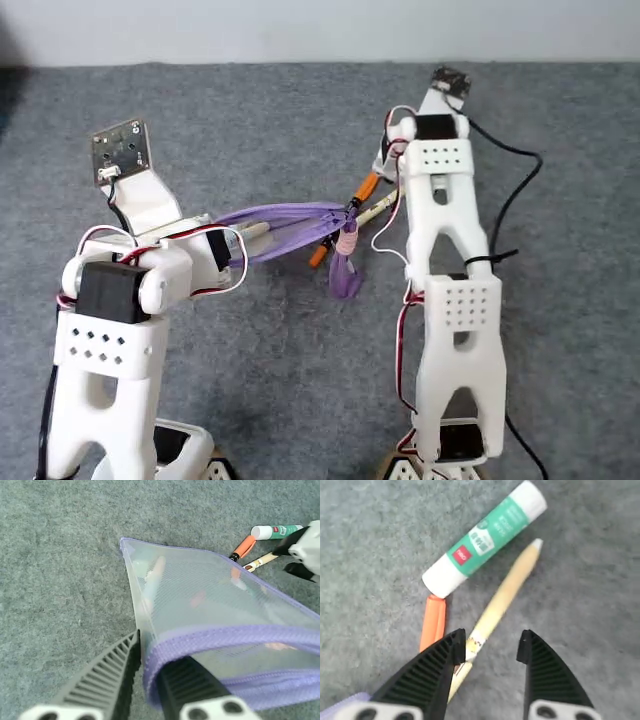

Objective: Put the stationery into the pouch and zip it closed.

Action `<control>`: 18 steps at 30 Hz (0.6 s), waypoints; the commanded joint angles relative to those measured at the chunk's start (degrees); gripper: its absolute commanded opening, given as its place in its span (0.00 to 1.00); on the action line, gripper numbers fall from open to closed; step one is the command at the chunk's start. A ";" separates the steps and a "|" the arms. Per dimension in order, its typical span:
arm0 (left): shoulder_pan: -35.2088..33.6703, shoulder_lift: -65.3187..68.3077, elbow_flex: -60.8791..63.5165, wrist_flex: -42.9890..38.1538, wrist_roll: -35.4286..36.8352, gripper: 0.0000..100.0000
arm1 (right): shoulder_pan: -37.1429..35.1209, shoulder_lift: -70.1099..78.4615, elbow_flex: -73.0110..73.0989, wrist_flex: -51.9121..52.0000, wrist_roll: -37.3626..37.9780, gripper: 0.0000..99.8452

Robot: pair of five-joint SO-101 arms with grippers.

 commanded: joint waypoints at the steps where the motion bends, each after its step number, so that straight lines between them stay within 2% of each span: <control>1: 0.09 0.00 -1.80 -0.09 0.53 0.01 | -1.36 2.07 -5.98 0.40 -0.44 0.19; 8: 0.09 0.00 -1.80 -0.09 0.53 0.01 | -1.36 8.31 -7.30 0.48 -0.44 0.19; 10: 0.09 0.00 -1.80 -0.09 0.53 0.01 | -0.40 9.10 -7.30 0.84 -0.53 0.15; 14: 0.09 0.00 -1.80 -0.09 0.53 0.01 | 0.92 9.01 -7.38 2.86 -0.53 0.00; 18: 0.26 0.00 -1.80 -0.09 0.53 0.01 | 1.80 7.25 -7.38 7.08 -0.53 0.01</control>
